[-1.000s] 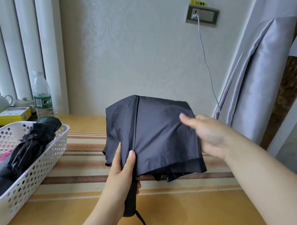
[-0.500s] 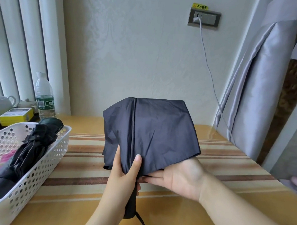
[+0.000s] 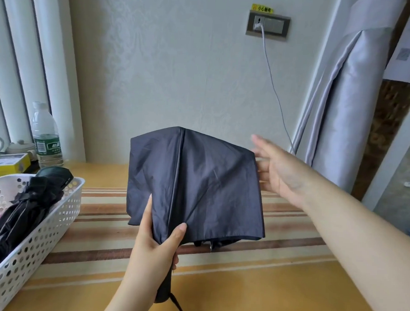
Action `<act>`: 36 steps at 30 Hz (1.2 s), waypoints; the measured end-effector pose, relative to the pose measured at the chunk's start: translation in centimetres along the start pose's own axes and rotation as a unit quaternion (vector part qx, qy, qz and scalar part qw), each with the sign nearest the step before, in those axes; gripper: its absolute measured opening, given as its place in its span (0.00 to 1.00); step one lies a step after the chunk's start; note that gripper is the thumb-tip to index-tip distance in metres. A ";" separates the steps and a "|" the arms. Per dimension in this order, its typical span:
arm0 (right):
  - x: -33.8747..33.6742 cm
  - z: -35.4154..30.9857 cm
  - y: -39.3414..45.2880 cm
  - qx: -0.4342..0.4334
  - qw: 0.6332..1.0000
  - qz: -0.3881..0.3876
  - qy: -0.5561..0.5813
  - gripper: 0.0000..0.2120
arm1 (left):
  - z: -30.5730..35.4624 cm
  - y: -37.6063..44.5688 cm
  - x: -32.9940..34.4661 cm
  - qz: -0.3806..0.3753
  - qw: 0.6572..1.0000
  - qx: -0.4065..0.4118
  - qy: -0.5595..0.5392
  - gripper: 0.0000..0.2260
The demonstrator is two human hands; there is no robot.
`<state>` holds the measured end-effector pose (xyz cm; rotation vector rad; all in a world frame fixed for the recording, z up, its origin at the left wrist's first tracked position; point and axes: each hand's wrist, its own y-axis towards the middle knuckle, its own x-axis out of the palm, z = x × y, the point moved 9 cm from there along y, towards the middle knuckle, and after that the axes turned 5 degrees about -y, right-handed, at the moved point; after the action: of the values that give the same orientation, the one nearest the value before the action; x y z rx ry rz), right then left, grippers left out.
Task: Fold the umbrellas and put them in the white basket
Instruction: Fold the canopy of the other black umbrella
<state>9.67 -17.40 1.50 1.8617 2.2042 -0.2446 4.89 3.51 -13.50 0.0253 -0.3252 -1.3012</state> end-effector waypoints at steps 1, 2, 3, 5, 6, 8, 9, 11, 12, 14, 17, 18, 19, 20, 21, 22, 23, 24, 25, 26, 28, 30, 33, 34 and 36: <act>-0.3 -0.8 0.2 -0.027 0.995 0.042 -0.091 0.15 | 0.1 -0.1 0.2 -0.005 1.000 0.003 -0.001 0.37; -0.5 -1.8 0.3 -0.065 0.979 0.088 -0.174 0.13 | 0.2 -0.2 0.4 -0.010 1.000 0.005 -0.006 0.37; -0.7 -2.8 0.3 -0.116 0.958 0.130 -0.229 0.12 | 0.5 -0.3 0.5 -0.012 1.000 0.005 -0.013 0.37; -1.0 -4.3 -0.3 -0.225 0.931 0.177 -0.229 0.11 | 1.0 -0.3 0.6 -0.017 0.999 0.006 -0.040 0.36; -1.1 -4.6 -0.7 -0.266 0.923 0.180 -0.212 0.11 | 1.0 -0.2 0.4 -0.015 0.998 0.003 -0.056 0.36; -1.0 -4.6 -1.1 -0.299 0.913 0.166 -0.222 0.13 | 0.9 -0.1 0.2 -0.014 0.998 0.004 -0.069 0.36; -0.9 -4.3 -0.9 -0.287 0.912 0.150 -0.251 0.14 | 0.6 0.0 0.2 -0.015 0.998 0.005 -0.057 0.36; -0.7 -3.6 0.1 -0.231 0.921 0.099 -0.298 0.15 | 0.8 -0.1 0.5 -0.027 0.999 0.016 -0.032 0.36; -0.7 -3.6 0.4 -0.194 0.929 0.076 -0.306 0.15 | 1.0 -0.2 0.6 -0.031 0.999 0.023 -0.023 0.36; -0.6 -4.2 0.8 -0.135 0.940 0.041 -0.310 0.14 | 1.2 -0.4 0.9 -0.034 0.999 0.039 -0.012 0.36; 0.6 -5.2 1.0 -0.094 0.949 -0.025 -0.300 0.20 | 1.6 -0.7 1.6 -0.048 0.997 0.055 0.003 0.38; 1.2 -5.4 1.2 -0.084 0.947 -0.044 -0.306 0.23 | 1.8 -0.7 1.7 -0.050 0.997 0.063 0.007 0.39; 1.8 -5.6 1.2 -0.082 0.940 -0.054 -0.326 0.27 | 1.9 -0.8 1.8 -0.055 0.996 0.071 0.011 0.39; 2.3 -5.8 1.4 -0.089 0.932 -0.063 -0.345 0.31 | 2.2 -1.0 2.0 -0.063 0.995 0.078 0.013 0.39; 2.9 -6.1 1.5 -0.105 0.930 -0.073 -0.346 0.32 | 2.3 -1.2 2.2 -0.069 0.994 0.083 0.018 0.38; 3.4 -6.4 1.6 -0.126 0.933 -0.083 -0.326 0.30 | 2.3 -1.3 2.3 -0.073 0.993 0.084 0.025 0.37; 3.8 -6.8 1.5 -0.145 0.939 -0.090 -0.299 0.27 | 2.2 -1.3 2.3 -0.079 0.993 0.078 0.030 0.37; 4.0 -7.2 1.5 -0.165 0.940 -0.087 -0.286 0.23 | 2.1 -1.4 2.4 -0.085 0.993 0.070 0.033 0.37; 4.0 -7.6 1.4 -0.184 0.933 -0.071 -0.300 0.21 | 1.9 -1.4 2.5 -0.090 0.993 0.062 0.033 0.36; 3.9 -8.0 1.3 -0.196 0.920 -0.045 -0.336 0.19 | 1.7 -1.5 2.5 -0.092 0.994 0.054 0.033 0.36; 3.7 -8.3 1.3 -0.210 0.895 0.002 -0.393 0.17 | 1.7 -1.6 2.7 -0.098 0.994 0.045 0.033 0.34; 3.8 -8.3 1.0 -0.207 0.891 0.006 -0.404 0.22 | 1.9 -1.6 2.8 -0.093 0.994 0.043 0.027 0.30; 3.6 -8.0 0.5 -0.204 0.874 0.015 -0.440 0.25 | 1.9 -1.4 2.6 -0.086 0.994 0.057 0.042 0.31; 3.5 -8.2 0.3 -0.217 0.864 0.031 -0.454 0.23 | 1.8 -1.4 2.5 -0.083 0.993 0.060 0.052 0.32; 3.7 -9.1 -0.5 -0.256 0.844 0.067 -0.467 0.15 | 1.8 -1.5 2.6 -0.082 0.992 0.068 0.071 0.33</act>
<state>7.92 -11.40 9.10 1.1906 1.2819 -0.3839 3.60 0.95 -11.51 0.2641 -0.2928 -1.4300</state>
